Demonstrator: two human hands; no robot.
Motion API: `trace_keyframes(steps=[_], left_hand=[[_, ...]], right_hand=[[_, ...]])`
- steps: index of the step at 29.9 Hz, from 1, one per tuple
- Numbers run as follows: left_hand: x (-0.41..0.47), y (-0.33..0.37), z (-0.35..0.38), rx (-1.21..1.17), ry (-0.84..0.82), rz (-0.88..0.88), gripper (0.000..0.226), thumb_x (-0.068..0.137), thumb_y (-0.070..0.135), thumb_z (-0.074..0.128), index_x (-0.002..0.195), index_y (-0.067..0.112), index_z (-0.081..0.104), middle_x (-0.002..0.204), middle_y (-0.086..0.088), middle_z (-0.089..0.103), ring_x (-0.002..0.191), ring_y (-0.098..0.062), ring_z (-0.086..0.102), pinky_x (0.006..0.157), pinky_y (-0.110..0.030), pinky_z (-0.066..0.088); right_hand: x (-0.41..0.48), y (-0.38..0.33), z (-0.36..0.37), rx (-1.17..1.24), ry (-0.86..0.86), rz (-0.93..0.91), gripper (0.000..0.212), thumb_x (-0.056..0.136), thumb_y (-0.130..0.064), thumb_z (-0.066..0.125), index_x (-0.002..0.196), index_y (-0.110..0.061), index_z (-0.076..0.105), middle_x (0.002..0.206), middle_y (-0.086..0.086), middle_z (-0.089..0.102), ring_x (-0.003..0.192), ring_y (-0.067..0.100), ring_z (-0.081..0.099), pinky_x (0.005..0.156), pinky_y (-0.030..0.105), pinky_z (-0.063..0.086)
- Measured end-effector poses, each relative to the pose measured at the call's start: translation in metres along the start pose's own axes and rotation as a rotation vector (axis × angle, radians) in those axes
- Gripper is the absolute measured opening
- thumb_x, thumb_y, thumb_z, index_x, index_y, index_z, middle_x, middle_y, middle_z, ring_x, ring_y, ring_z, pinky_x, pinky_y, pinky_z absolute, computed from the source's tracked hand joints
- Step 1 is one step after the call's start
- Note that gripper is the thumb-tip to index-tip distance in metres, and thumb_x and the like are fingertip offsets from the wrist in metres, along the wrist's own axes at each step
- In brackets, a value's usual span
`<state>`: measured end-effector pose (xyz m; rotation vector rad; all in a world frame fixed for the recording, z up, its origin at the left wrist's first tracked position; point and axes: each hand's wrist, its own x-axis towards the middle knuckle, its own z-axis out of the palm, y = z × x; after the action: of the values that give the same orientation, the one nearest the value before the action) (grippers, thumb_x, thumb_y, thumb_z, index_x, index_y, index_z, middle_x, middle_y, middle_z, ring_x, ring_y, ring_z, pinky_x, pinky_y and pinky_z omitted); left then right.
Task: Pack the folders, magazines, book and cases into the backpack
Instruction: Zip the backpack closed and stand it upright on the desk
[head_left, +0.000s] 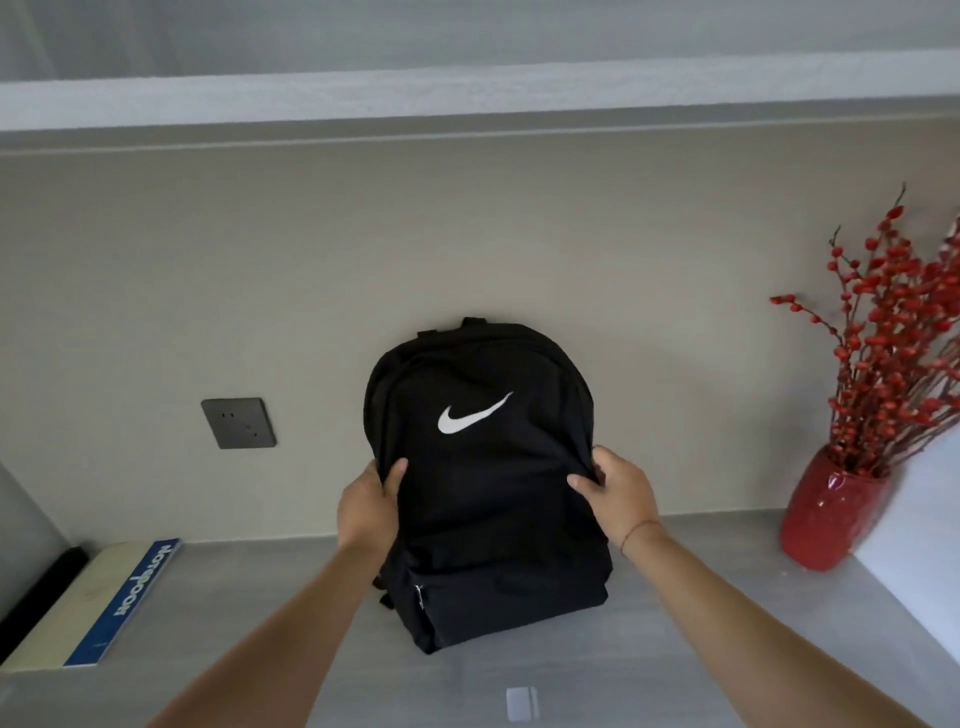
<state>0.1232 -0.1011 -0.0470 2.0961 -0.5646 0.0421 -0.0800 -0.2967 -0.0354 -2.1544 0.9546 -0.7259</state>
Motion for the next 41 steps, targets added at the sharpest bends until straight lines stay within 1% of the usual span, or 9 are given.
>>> trace_keyframes(steps=[5,11,18,26,29,32,36,39,41], left_hand=[[0.025,0.006,0.007,-0.135,-0.093,-0.102,0.047,0.093,0.050,0.042,0.114,0.010,0.053,0.105,-0.008,0.064,0.102,-0.031,0.059,0.076,-0.030,0.043],[-0.030,-0.049,0.030,-0.089,-0.104,-0.063,0.058,0.077,0.043,0.071,0.124,0.019,0.048,0.119,-0.003,0.059,0.112,-0.024,0.055,0.096,-0.043,0.047],[-0.012,-0.045,0.028,-0.025,-0.009,0.007,0.029,0.094,0.035,0.051,0.118,0.021,0.058,0.111,-0.003,0.069,0.103,-0.029,0.063,0.073,-0.027,0.040],[0.023,-0.037,0.021,-0.055,-0.046,-0.035,0.038,0.092,0.043,0.053,0.113,0.012,0.059,0.108,-0.009,0.069,0.101,-0.032,0.063,0.077,-0.032,0.045],[0.015,-0.050,0.024,0.016,-0.103,-0.090,0.047,0.085,0.050,0.057,0.102,0.006,0.055,0.105,-0.012,0.062,0.101,-0.034,0.059,0.090,-0.045,0.047],[-0.001,-0.066,0.030,0.225,-0.015,-0.025,0.069,0.078,0.055,0.064,0.126,0.009,0.044,0.137,-0.011,0.042,0.130,-0.030,0.038,0.110,-0.047,0.027],[-0.019,-0.073,0.037,0.159,0.048,-0.077,0.103,0.072,0.058,0.068,0.148,0.015,0.013,0.155,-0.009,0.020,0.142,-0.029,0.021,0.115,-0.050,0.017],[-0.030,-0.076,0.043,-0.062,-0.021,-0.086,0.114,0.067,0.053,0.075,0.149,0.021,0.004,0.156,-0.007,0.020,0.143,-0.027,0.022,0.115,-0.047,0.024],[-0.039,-0.074,0.045,-0.133,-0.077,-0.063,0.121,0.059,0.054,0.080,0.148,0.028,0.002,0.154,-0.002,0.020,0.142,-0.023,0.023,0.115,-0.044,0.027]], right_hand=[[0.015,0.008,0.015,0.122,0.073,0.159,0.018,0.087,-0.030,0.063,0.088,-0.014,0.056,0.088,0.002,0.062,0.084,0.021,0.056,0.074,0.029,0.048],[0.010,0.035,0.031,0.140,-0.036,0.312,0.047,0.093,-0.039,0.051,0.125,-0.006,0.050,0.131,0.013,0.045,0.124,0.033,0.043,0.107,0.044,0.037],[0.019,0.017,0.034,0.402,0.061,0.291,0.031,0.095,-0.028,0.050,0.089,0.002,0.056,0.091,0.023,0.064,0.087,0.038,0.059,0.068,0.031,0.041],[0.014,0.022,0.029,0.310,0.160,0.240,0.034,0.094,-0.031,0.051,0.069,-0.008,0.053,0.068,0.003,0.054,0.071,0.023,0.051,0.057,0.028,0.038],[0.004,0.037,0.038,0.200,0.024,0.279,0.031,0.095,-0.039,0.045,0.085,-0.013,0.057,0.090,0.007,0.060,0.090,0.027,0.057,0.074,0.031,0.044],[-0.002,0.046,0.048,0.085,-0.015,0.342,0.044,0.093,-0.048,0.045,0.111,-0.009,0.058,0.119,0.013,0.050,0.109,0.032,0.052,0.100,0.043,0.043],[-0.007,0.041,0.045,0.112,0.156,0.365,0.055,0.089,-0.048,0.052,0.129,-0.010,0.046,0.138,0.012,0.040,0.125,0.033,0.043,0.104,0.044,0.037],[-0.026,0.038,0.047,0.219,0.270,0.157,0.065,0.089,-0.048,0.054,0.141,-0.017,0.032,0.149,0.005,0.031,0.136,0.025,0.033,0.109,0.038,0.030],[-0.040,0.039,0.056,0.087,0.131,0.007,0.079,0.084,-0.047,0.061,0.147,-0.025,0.021,0.154,0.001,0.021,0.139,0.019,0.028,0.113,0.037,0.028]])
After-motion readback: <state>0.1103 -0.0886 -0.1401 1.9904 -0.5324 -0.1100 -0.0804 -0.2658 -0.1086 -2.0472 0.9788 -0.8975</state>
